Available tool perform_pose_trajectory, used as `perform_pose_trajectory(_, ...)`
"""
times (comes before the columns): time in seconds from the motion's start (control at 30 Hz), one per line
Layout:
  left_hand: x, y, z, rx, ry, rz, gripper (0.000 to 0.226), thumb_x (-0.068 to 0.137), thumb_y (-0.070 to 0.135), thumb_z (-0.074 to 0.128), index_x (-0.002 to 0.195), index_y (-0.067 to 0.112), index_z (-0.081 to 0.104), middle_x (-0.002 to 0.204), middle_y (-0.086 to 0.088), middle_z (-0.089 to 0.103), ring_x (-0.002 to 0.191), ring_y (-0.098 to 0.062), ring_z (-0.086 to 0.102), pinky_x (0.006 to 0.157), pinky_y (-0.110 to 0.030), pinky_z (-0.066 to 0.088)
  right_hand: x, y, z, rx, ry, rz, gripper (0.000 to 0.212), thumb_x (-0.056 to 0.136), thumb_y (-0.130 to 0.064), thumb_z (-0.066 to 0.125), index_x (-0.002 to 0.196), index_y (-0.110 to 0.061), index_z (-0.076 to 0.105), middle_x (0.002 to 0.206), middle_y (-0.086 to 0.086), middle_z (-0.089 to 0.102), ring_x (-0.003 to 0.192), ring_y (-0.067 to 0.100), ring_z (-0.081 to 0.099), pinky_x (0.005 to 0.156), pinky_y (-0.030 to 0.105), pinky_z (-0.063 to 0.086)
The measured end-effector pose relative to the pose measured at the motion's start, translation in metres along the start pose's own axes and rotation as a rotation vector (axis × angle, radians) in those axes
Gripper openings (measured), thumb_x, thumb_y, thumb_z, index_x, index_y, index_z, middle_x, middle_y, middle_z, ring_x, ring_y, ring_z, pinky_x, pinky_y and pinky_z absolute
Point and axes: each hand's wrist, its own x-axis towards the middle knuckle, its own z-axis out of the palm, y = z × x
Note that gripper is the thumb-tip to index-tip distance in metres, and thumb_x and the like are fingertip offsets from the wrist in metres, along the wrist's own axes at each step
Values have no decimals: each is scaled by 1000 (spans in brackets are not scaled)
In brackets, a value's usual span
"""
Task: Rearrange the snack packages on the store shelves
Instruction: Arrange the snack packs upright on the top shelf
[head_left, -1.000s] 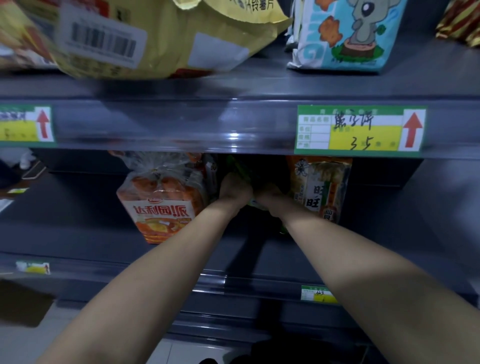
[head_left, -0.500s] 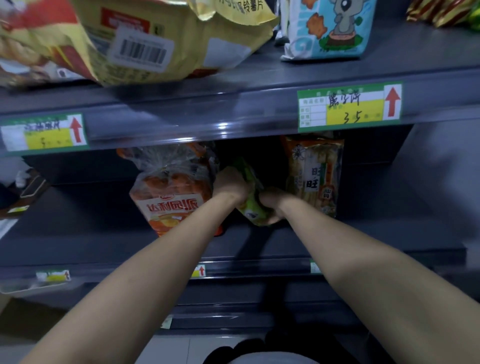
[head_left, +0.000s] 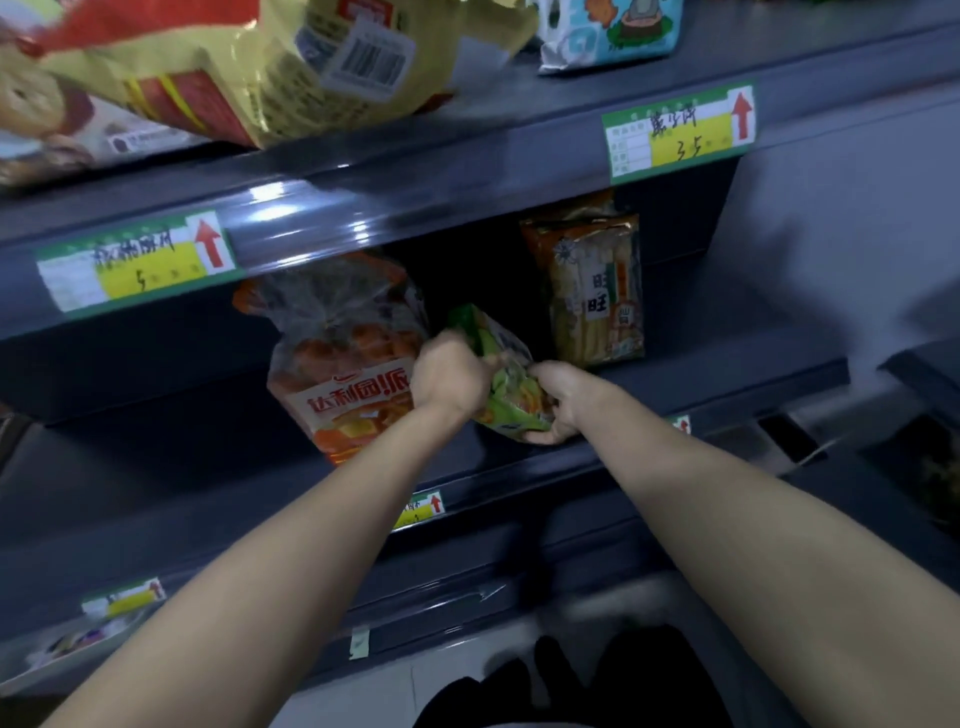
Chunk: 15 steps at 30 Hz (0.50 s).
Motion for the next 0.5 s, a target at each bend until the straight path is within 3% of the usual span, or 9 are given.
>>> perform_pose_trajectory(0.13, -23, 2, -8, 32, 44, -37, 59, 76, 52, 68, 105, 1, 57, 104, -18, 67, 94, -36, 63, 71, -37, 48, -18, 12, -3, 155, 95, -101, 19, 97, -25, 48, 85, -14, 58, 85, 6, 62, 76, 21, 59, 92, 46, 46)
perform_pose_trajectory(0.23, -40, 3, -14, 1, 23, -38, 63, 79, 48, 67, 117, 2, 45, 114, -19, 62, 104, -37, 60, 79, -39, 48, -32, 19, -4, 213, 143, -157, 19, 97, -16, 45, 82, -15, 56, 83, 5, 62, 74, 19, 59, 88, 44, 48)
perform_pose_trajectory(0.5, -70, -7, -29, -45, 3, -33, 44, 86, 42, 61, 109, 7, 48, 110, -14, 64, 101, -36, 59, 79, -40, 47, -69, 36, -3, 144, 184, -298, 28, 95, 1, 40, 79, -13, 56, 79, 4, 62, 68, 16, 59, 77, 40, 52)
